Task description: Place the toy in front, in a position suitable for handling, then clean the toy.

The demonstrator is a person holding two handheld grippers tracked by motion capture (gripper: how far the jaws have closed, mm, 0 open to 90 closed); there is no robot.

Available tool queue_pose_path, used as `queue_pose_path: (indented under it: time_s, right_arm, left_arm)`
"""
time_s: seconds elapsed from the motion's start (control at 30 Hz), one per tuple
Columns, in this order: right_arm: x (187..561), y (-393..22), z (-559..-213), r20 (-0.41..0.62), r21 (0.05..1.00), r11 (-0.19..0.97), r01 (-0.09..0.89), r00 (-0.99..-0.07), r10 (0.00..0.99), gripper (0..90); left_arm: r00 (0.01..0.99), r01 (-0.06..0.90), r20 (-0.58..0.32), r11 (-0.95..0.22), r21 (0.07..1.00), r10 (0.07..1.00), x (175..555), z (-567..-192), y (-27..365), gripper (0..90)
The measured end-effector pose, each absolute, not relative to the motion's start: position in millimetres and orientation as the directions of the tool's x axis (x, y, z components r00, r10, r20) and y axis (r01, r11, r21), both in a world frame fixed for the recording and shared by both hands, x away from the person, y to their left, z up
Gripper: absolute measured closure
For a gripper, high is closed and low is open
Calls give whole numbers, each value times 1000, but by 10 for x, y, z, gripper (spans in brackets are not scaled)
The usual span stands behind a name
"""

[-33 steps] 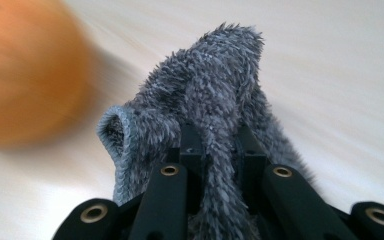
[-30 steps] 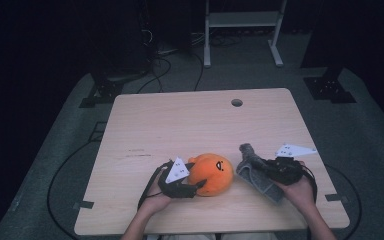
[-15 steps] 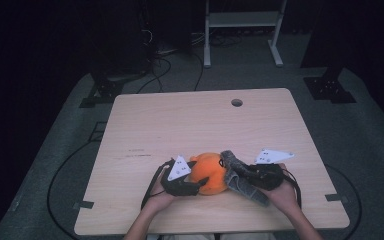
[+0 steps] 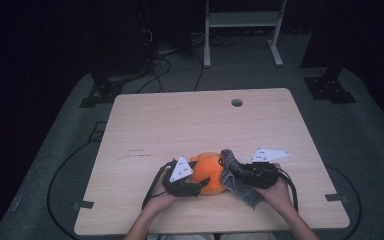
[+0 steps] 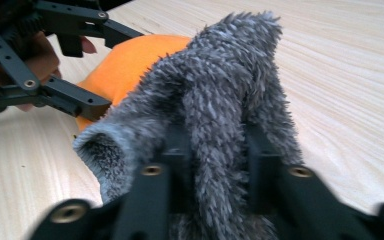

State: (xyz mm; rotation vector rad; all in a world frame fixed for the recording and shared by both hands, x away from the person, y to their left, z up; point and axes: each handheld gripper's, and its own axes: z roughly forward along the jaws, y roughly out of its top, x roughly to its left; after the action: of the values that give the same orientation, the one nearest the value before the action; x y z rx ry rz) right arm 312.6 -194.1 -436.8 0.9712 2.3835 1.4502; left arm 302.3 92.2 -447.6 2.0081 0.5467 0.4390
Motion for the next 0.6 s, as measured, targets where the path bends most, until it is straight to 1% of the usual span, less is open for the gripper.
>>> queue_pose_path:
  time_s: [0.07, 0.13, 0.2, 0.4, 0.53, 0.6]
  right_arm:
    - [3104, -1923, -4336, 157, 843, 318, 433, -765, 624, 757]
    - [3082, -1914, -4317, 146, 847, 320, 425, -765, 627, 764]
    - [2994, -1836, -4233, 93, 859, 350, 374, -786, 612, 770]
    - [2922, -1737, -4193, 62, 867, 372, 332, -812, 581, 772]
    - [2937, -1758, -4218, 79, 865, 364, 345, -811, 579, 772]
    - [2988, -1837, -4292, 96, 852, 360, 380, -790, 606, 773]
  left_arm:
    - [833, 205, 70, -425, 882, 549, 3030, -4476, 934, 304]
    - [833, 207, 71, -427, 880, 549, 3032, -4476, 935, 302]
    - [833, 207, 71, -428, 880, 548, 3037, -4481, 941, 298]
    - [837, 209, 66, -427, 880, 544, 3041, -4495, 957, 295]
    - [838, 205, 69, -429, 880, 542, 3030, -4490, 953, 295]
    - [837, 200, 75, -430, 880, 542, 3022, -4483, 938, 293]
